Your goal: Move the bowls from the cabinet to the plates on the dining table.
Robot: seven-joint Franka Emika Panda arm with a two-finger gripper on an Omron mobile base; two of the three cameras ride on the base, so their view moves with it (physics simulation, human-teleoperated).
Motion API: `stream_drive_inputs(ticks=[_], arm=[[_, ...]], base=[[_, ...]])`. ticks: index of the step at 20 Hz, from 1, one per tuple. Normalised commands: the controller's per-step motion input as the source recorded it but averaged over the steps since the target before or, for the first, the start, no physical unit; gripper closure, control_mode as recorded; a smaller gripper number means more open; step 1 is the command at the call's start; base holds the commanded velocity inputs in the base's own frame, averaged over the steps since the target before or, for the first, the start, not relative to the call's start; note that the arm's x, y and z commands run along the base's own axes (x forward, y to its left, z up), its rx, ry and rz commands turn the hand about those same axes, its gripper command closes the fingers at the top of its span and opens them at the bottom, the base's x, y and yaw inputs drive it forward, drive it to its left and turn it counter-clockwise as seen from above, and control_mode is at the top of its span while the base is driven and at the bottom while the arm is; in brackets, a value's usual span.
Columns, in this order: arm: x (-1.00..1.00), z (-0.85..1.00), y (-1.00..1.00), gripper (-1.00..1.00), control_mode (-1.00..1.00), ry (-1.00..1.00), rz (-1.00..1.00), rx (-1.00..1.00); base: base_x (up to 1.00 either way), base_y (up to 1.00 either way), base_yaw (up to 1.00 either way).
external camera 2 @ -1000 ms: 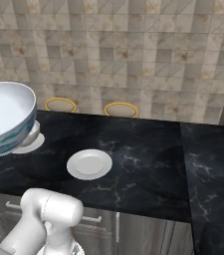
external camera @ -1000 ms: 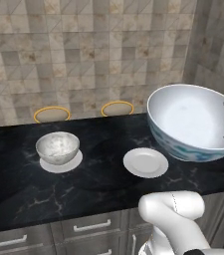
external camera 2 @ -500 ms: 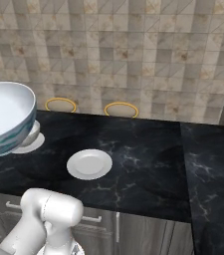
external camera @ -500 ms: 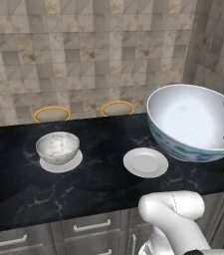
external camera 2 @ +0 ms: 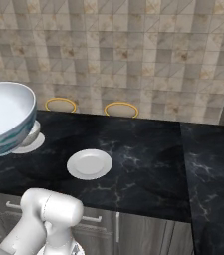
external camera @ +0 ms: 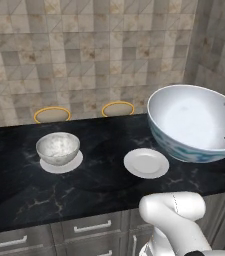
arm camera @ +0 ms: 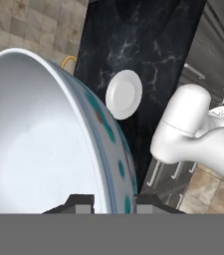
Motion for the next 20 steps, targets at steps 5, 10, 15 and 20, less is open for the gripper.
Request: stream_drive_inputs(ticks=[5,10,15,20], arm=[[0.47,-0.19,-0.57,1.00,-1.00,0.13,0.02,0.00],[0.50,-0.06,-0.54,1.00,-1.00,0.12,0.02,0.00],[0.47,-0.07,-0.39,1.00,-1.00,0.03,0.01,0.01],[0.56,-0.12,-0.06,1.00,-1.00,-0.01,0.00,-0.01]], base=[[0.00,0.00,0.00],[0.00,0.00,0.00],[0.00,0.00,0.00],[0.00,0.00,0.00]])
